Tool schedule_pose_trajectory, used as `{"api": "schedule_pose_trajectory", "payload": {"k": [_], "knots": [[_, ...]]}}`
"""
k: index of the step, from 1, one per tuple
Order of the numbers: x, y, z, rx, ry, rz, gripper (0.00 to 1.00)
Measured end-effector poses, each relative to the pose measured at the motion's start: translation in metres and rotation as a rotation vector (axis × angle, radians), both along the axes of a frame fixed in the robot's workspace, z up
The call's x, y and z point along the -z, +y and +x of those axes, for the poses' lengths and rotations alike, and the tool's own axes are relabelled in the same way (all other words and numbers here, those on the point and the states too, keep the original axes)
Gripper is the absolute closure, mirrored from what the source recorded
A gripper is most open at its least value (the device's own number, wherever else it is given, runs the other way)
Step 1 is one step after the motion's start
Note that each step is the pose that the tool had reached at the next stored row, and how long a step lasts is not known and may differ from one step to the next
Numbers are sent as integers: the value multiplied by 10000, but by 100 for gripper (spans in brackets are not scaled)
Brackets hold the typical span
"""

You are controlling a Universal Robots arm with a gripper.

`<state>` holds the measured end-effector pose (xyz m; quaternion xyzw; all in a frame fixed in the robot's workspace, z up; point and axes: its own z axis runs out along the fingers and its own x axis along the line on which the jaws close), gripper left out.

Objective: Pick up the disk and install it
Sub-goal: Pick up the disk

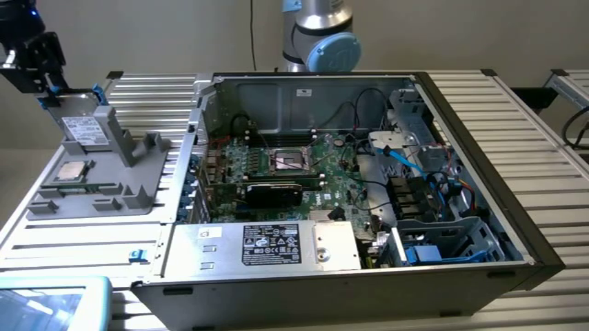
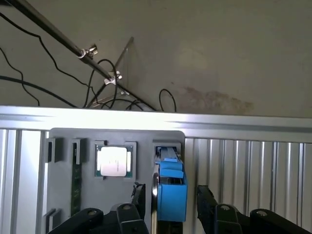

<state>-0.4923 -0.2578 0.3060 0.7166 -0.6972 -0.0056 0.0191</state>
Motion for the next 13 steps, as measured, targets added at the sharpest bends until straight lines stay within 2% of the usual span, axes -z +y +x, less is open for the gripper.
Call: {"api": "schedule_pose_trajectory", "payload": {"k": [10,13], "knots": [[180,-1,0,-37,91,0,45],[192,-1,0,-46,96,1,45]]}}
